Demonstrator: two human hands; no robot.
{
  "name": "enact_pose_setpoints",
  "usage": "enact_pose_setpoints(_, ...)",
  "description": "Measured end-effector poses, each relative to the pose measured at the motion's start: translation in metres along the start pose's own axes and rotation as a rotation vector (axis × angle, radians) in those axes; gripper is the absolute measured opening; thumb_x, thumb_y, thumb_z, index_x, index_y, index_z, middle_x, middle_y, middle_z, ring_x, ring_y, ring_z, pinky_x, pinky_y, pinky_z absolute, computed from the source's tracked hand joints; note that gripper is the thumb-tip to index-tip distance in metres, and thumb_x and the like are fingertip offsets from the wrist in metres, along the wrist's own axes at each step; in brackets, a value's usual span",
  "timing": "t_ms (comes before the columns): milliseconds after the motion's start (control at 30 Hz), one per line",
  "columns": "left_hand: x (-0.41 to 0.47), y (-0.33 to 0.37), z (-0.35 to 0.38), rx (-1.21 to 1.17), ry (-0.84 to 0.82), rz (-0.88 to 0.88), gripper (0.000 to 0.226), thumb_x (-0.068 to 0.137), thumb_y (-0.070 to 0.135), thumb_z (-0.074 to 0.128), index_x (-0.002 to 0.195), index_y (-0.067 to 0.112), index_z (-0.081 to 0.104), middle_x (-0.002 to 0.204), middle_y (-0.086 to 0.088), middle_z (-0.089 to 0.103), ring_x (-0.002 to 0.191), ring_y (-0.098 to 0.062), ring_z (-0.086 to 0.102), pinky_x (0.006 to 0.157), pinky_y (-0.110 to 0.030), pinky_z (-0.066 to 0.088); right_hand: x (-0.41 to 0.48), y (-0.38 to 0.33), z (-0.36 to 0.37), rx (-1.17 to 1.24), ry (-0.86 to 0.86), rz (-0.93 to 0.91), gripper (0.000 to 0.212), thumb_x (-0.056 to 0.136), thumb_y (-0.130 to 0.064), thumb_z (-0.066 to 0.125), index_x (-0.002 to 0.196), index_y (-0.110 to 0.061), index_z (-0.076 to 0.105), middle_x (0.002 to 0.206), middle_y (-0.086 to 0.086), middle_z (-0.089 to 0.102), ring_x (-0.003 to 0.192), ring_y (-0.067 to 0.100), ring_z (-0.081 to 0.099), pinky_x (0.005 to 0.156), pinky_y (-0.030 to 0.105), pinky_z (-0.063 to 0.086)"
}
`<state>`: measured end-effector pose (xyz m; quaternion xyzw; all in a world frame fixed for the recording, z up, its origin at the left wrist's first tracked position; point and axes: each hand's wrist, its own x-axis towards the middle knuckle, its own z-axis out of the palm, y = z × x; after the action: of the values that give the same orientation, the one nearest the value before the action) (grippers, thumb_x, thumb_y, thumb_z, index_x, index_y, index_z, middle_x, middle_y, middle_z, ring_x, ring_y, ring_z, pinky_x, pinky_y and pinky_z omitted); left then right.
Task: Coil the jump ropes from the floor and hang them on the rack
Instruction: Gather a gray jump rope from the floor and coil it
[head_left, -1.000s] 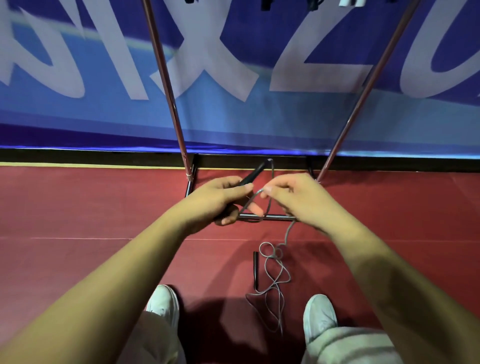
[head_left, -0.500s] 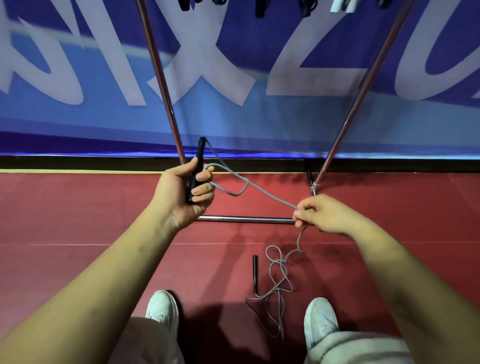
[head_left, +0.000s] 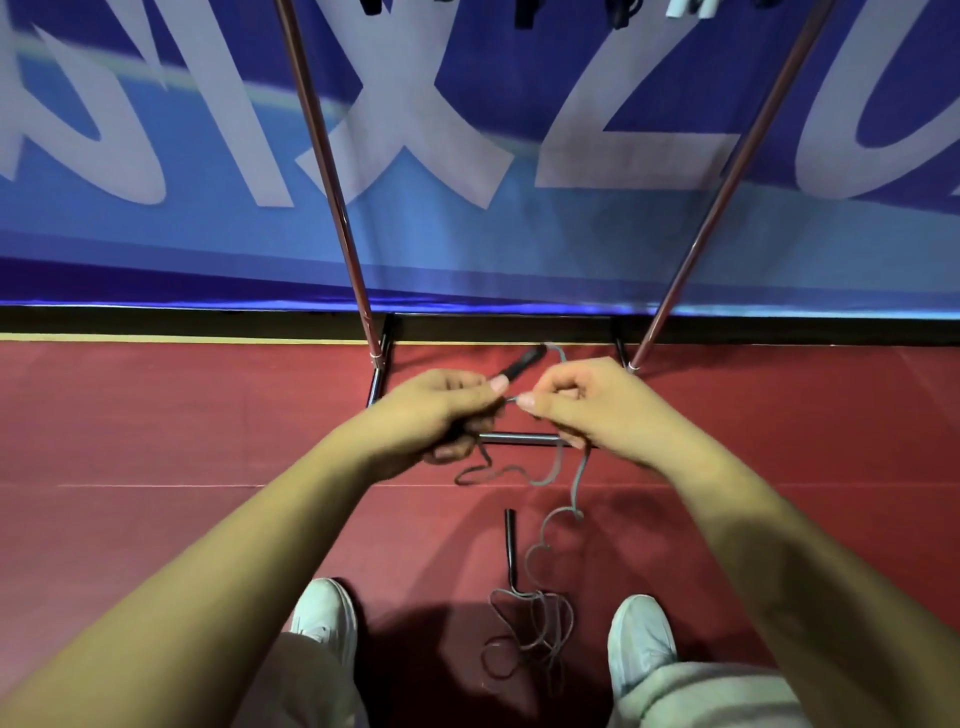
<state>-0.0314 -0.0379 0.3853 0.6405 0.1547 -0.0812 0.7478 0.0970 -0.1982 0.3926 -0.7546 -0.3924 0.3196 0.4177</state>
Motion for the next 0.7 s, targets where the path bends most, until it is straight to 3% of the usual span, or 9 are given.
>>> enact_pose_setpoints(133,-0.006,0.024,-0.030,-0.595,0.193,0.232,0.022,0.092,0.028,0.049,0.073,0.017,0.046,0.053,0.008,0.032,0.028,-0.001,0.024,0.027,-0.015,0.011,-0.006,0.046,-0.021,-0.346,-0.402,0.265,0.031,0.092,-0.029,0.067,0.065,-0.013,0.063,0.065,0.008,0.068,0.058,0.009,0.059,0.068,0.029,0.047)
enact_pose_setpoints(200,-0.009,0.029,-0.050,-0.721,0.287,0.315,0.024,0.092,0.028,0.050,0.070,0.018,0.051,0.054,0.008,0.034,0.029,-0.002,0.025,0.030,-0.016,0.010,-0.010,0.067,-0.031,-0.438,-0.418,0.400,0.029,0.094,-0.025,0.063,0.066,-0.015,0.064,0.076,0.013,0.073,0.063,0.009,0.060,0.072,0.028,0.046)
enact_pose_setpoints(267,-0.011,0.024,-0.061,-0.472,0.488,0.266,0.025,0.096,0.022,0.053,0.071,0.018,0.055,0.058,0.004,0.043,0.032,-0.006,0.032,0.033,-0.018,0.014,-0.013,0.071,-0.036,-0.384,-0.289,0.397,0.022,0.095,-0.016,0.061,0.075,-0.010,0.067,0.082,0.015,0.074,0.062,0.005,0.059,0.068,0.019,0.045)
enact_pose_setpoints(367,-0.009,0.005,-0.063,0.385,0.831,0.021,0.004,0.096,0.016,0.060,0.093,0.014,0.058,0.074,-0.002,0.064,0.042,-0.013,0.059,0.037,-0.017,0.034,-0.010,0.046,-0.033,-0.148,-0.060,0.266,0.019,0.098,-0.009,0.055,0.091,0.003,0.068,0.072,0.013,0.069,0.051,0.003,0.056,0.045,0.009,0.037)
enact_pose_setpoints(433,-0.005,-0.004,-0.060,0.736,0.881,0.007,0.007,0.093,0.014,0.062,0.097,0.016,0.057,0.077,0.002,0.065,0.049,-0.010,0.063,0.050,-0.023,0.041,-0.007,0.026,-0.025,-0.093,-0.082,0.215,0.020,0.099,-0.011,0.053,0.094,0.000,0.069,0.059,0.007,0.058,0.046,0.010,0.054,0.039,0.012,0.036)
enact_pose_setpoints(500,0.000,-0.003,-0.049,0.601,0.764,0.096,0.014,0.091,0.010,0.063,0.102,0.015,0.056,0.084,-0.001,0.067,0.049,-0.011,0.060,0.057,-0.026,0.042,-0.006,0.010,-0.010,-0.173,-0.171,0.167,0.019,0.098,-0.017,0.057,0.091,-0.009,0.073,0.053,0.000,0.051,0.045,0.011,0.046,0.043,0.017,0.037)
enact_pose_setpoints(600,-0.001,0.001,-0.020,0.241,0.321,0.104,0.010,0.098,0.015,0.058,0.102,0.010,0.050,0.094,0.000,0.074,0.044,-0.018,0.056,0.042,-0.022,0.033,-0.003,-0.009,0.010,-0.148,-0.213,0.040,0.019,0.096,-0.021,0.060,0.089,-0.013,0.075,0.050,-0.003,0.048,0.045,0.009,0.040,0.046,0.020,0.033)
enact_pose_setpoints(700,-0.005,0.002,-0.005,0.264,0.004,0.025,0.033,0.096,0.033,0.055,0.096,0.000,0.054,0.062,0.001,0.057,0.038,-0.014,0.036,0.037,-0.019,0.020,0.000,-0.021,0.004,-0.032,-0.106,-0.035,0.016,0.093,-0.018,0.065,0.082,-0.009,0.073,0.056,0.003,0.048,0.052,0.011,0.039,0.048,0.023,0.029)
